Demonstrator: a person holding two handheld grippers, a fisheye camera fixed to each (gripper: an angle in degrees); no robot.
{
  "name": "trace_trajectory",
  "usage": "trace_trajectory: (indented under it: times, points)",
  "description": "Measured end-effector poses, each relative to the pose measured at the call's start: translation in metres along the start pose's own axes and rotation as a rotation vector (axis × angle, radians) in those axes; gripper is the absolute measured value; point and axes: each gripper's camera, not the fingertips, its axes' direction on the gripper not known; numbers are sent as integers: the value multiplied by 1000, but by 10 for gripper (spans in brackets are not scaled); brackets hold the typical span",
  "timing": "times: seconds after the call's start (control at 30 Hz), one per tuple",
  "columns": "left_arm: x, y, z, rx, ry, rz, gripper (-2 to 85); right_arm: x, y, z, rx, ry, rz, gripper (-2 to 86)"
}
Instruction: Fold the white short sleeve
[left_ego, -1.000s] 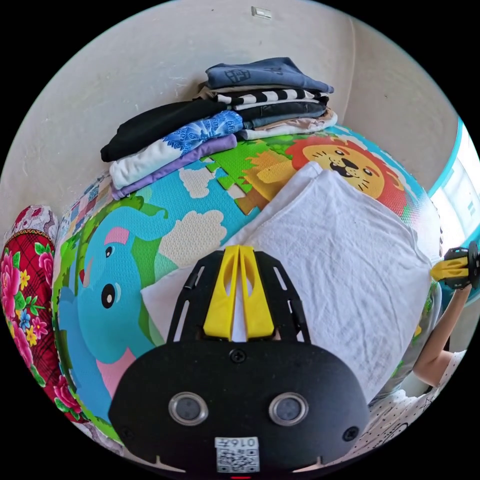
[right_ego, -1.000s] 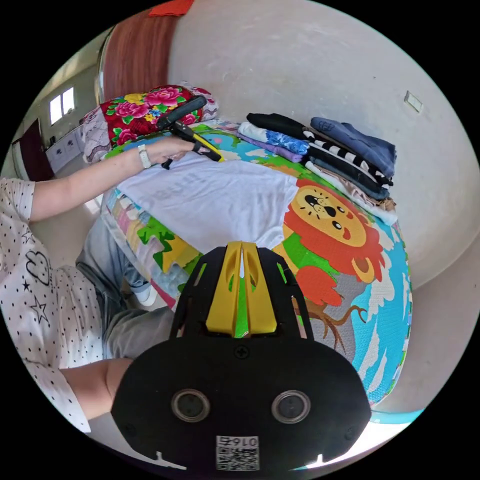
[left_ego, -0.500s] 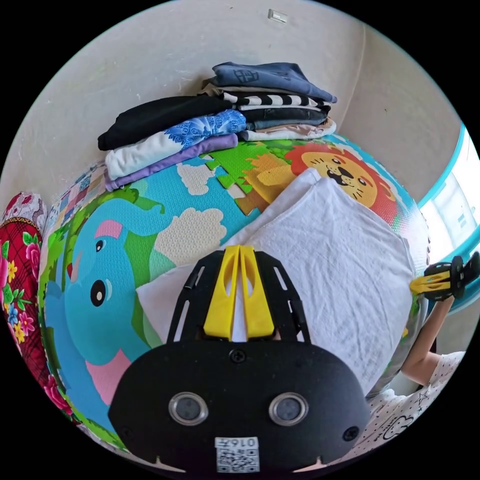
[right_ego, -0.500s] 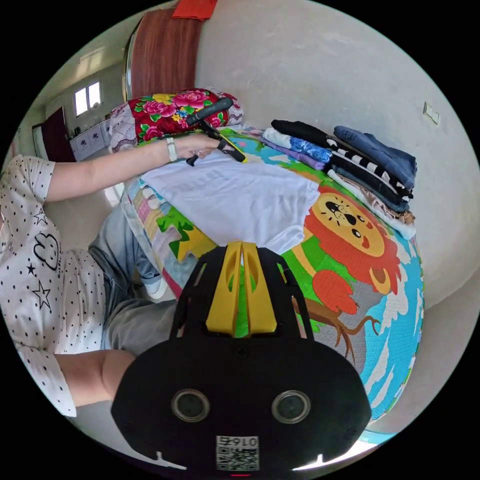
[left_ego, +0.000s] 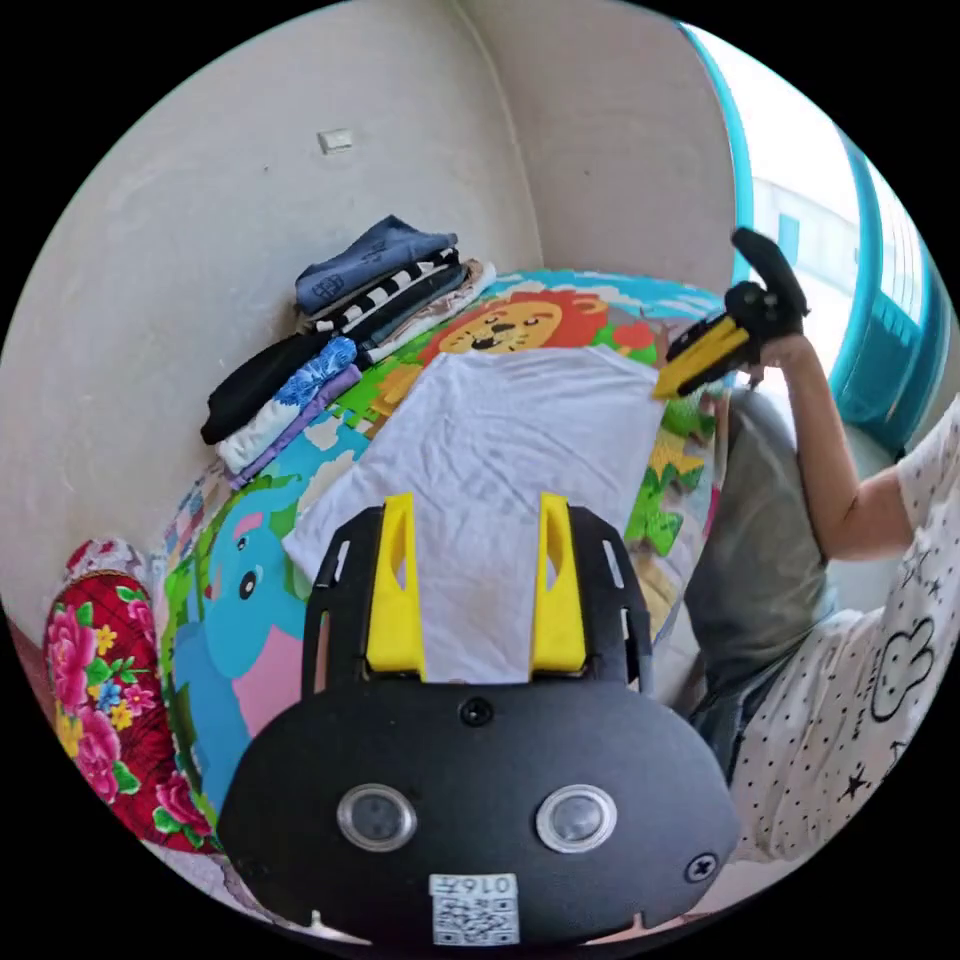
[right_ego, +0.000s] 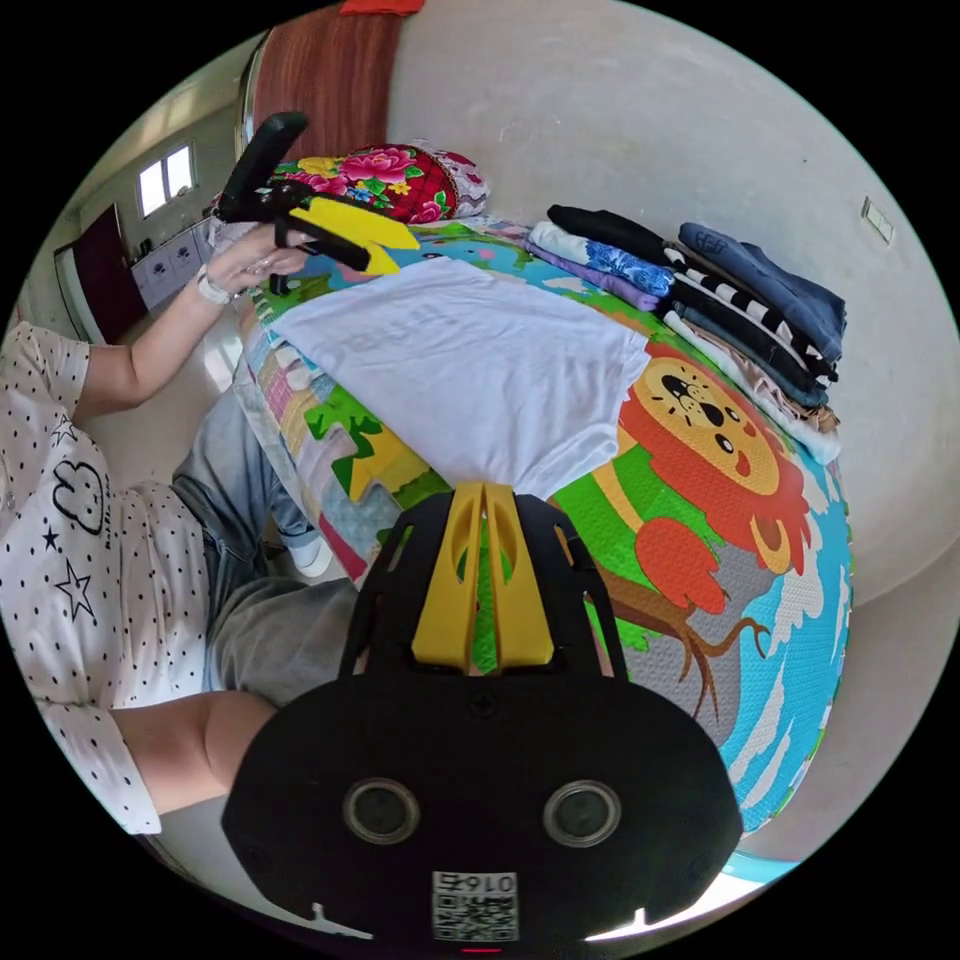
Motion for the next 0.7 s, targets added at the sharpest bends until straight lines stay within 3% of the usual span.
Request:
trace_trajectory:
  times: [0.33,0.5,0.7]
  points:
    - [96,25,-27,-77,-71,132,131,17,-25,-54,2,-3,8,-3]
    - [90,20,-30,-93,83,42,98,16,-40,-86,18,20,-2,-3]
    - [85,14,-30,-154,133,20,77,-6,-51,-155,245,25,-103,-2]
